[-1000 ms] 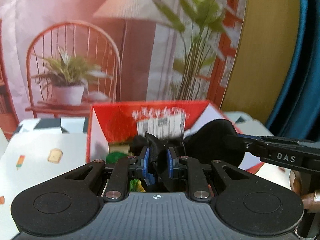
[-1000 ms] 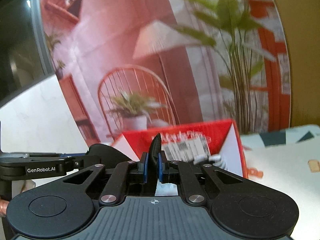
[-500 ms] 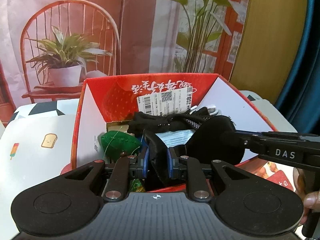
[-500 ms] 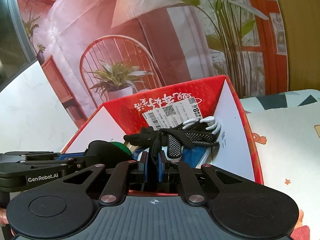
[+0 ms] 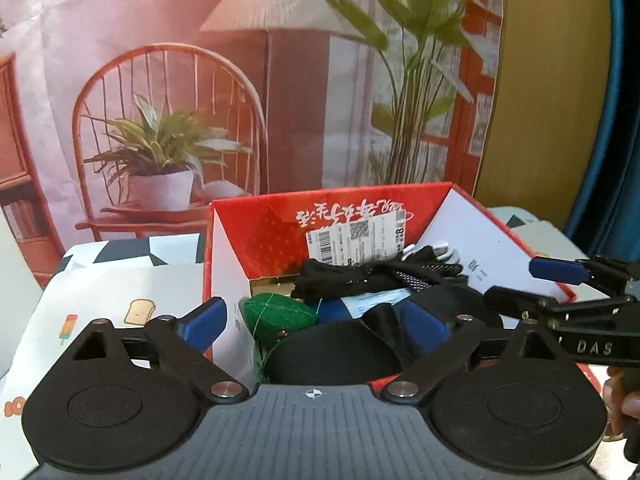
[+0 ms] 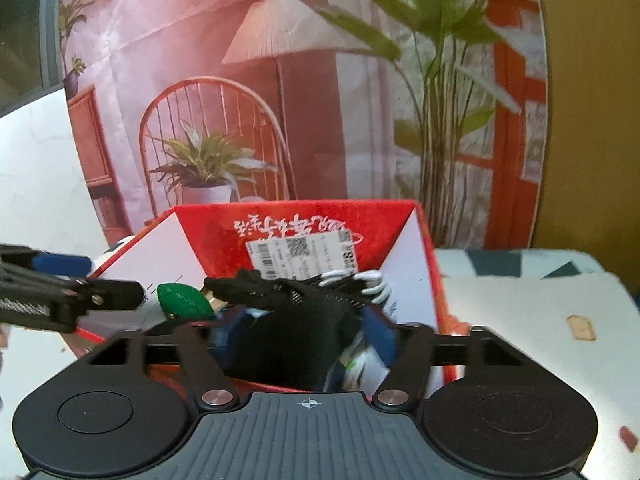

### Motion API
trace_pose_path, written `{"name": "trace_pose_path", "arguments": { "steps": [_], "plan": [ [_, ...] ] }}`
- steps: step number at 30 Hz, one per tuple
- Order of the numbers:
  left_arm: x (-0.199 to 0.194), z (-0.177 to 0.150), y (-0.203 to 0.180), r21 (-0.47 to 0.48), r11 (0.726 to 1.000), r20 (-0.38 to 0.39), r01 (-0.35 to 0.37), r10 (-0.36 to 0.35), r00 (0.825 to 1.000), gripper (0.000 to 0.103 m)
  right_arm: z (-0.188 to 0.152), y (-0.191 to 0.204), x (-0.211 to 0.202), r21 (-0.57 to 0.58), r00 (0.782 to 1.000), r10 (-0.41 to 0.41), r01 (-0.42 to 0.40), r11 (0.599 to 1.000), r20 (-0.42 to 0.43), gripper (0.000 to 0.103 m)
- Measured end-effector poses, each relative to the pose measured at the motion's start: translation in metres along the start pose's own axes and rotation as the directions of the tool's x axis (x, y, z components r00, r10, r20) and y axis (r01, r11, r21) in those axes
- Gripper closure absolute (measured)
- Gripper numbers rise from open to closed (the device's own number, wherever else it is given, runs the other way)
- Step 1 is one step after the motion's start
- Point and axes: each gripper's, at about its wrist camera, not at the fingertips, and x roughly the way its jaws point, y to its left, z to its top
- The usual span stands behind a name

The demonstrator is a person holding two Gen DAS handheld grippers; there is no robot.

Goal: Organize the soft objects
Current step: 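Lift the eye mask with both tools into the red box and open both, then move both tools down to the white foil pouch on the grey cloth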

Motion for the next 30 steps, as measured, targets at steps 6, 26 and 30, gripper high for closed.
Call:
{"name": "trace_pose_path", "arguments": {
  "steps": [6,26,30],
  "plan": [
    [-0.028,-0.024,-0.007,-0.009,1.000,0.020,-0.017,0.017,1.000,0.000,-0.019,0.006,-0.033,-0.014,0.997,-0.013,0.014,1.000,0.080,0.001],
    [-0.046,-0.147,-0.012,-0.124,0.991,-0.111,-0.048,0.034,0.993,0.000,-0.134,0.033,-0.073,-0.083,0.999,0.025,-0.027,0.996,-0.029,0.001],
    [-0.046,-0.150,-0.014,-0.100,0.993,-0.110,-0.064,0.053,0.993,0.000,-0.138,0.035,-0.068,-0.089,0.998,0.031,-0.036,0.995,-0.063,0.001]
  ]
}}
